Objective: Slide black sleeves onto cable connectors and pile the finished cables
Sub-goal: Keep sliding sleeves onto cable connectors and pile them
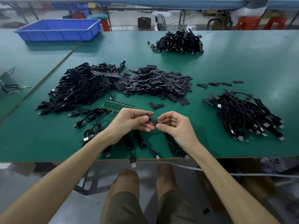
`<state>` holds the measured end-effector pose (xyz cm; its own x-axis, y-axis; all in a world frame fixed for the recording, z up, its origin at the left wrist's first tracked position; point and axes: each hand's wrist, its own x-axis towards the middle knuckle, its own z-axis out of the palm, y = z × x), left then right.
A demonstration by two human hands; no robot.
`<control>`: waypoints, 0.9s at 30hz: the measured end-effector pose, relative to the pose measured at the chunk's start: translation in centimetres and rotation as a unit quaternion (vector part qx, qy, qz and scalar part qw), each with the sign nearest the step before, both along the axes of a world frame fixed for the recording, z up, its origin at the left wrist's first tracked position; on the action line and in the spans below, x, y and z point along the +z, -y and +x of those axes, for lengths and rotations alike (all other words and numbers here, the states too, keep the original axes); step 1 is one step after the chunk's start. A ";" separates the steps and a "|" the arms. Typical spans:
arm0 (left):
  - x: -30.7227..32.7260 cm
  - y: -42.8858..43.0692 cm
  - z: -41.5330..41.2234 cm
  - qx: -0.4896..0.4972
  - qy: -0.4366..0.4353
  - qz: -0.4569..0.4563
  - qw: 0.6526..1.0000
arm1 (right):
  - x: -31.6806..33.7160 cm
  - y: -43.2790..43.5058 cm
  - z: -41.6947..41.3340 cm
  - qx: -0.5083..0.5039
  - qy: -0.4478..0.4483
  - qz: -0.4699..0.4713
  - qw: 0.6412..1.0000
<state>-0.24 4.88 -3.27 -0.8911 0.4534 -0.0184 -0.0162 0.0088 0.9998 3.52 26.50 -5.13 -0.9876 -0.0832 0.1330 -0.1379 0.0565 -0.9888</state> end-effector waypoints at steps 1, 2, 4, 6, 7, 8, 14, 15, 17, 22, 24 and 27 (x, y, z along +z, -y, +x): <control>-0.1 -0.3 0.1 0.013 -0.011 -0.004 1.000 | 0.0 0.0 0.0 -0.004 0.001 0.004 1.000; -0.1 -0.5 0.2 0.024 -0.023 -0.007 0.999 | -0.1 0.0 -0.1 -0.008 0.003 0.007 1.000; -0.2 -1.1 0.4 0.048 -0.044 -0.010 0.998 | -0.1 0.0 -0.1 -0.013 0.004 0.010 1.000; -0.2 -1.5 0.5 0.084 -0.068 -0.028 0.994 | -0.2 0.0 -0.1 -0.018 0.006 0.017 1.000; -0.3 -1.6 0.5 0.104 -0.082 -0.044 0.990 | -0.2 0.1 -0.1 -0.021 0.007 0.022 1.000; -0.3 -1.8 0.5 0.120 -0.094 -0.060 0.986 | -0.3 0.1 -0.1 -0.023 0.007 0.026 0.999; 0.0 -2.2 0.7 0.139 -0.100 -0.068 0.983 | -0.3 0.0 0.0 -0.035 -0.001 0.028 0.999; 0.0 -2.2 0.7 0.137 -0.100 -0.070 0.983 | -0.3 0.0 -0.1 -0.036 -0.002 0.029 0.999; 0.1 -2.1 0.8 0.133 -0.094 -0.067 0.984 | -0.4 0.0 -0.1 -0.040 -0.004 0.030 0.999; 0.6 -1.8 0.8 0.130 -0.038 -0.015 0.991 | -0.3 0.3 -0.2 -0.041 0.001 0.022 0.999; 0.9 -2.0 0.9 0.129 0.000 0.009 0.992 | -0.3 0.4 -0.3 -0.047 0.000 0.014 0.999; 1.5 -2.6 0.9 0.084 0.009 -0.029 0.996 | -0.3 0.3 -0.2 -0.054 -0.003 -0.005 0.999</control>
<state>0.70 7.48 -1.80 -0.9538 0.2952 -0.0565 -0.0401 0.0613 0.9973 3.32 26.20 -5.47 -0.9900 0.0246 0.1389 -0.1372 0.0620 -0.9886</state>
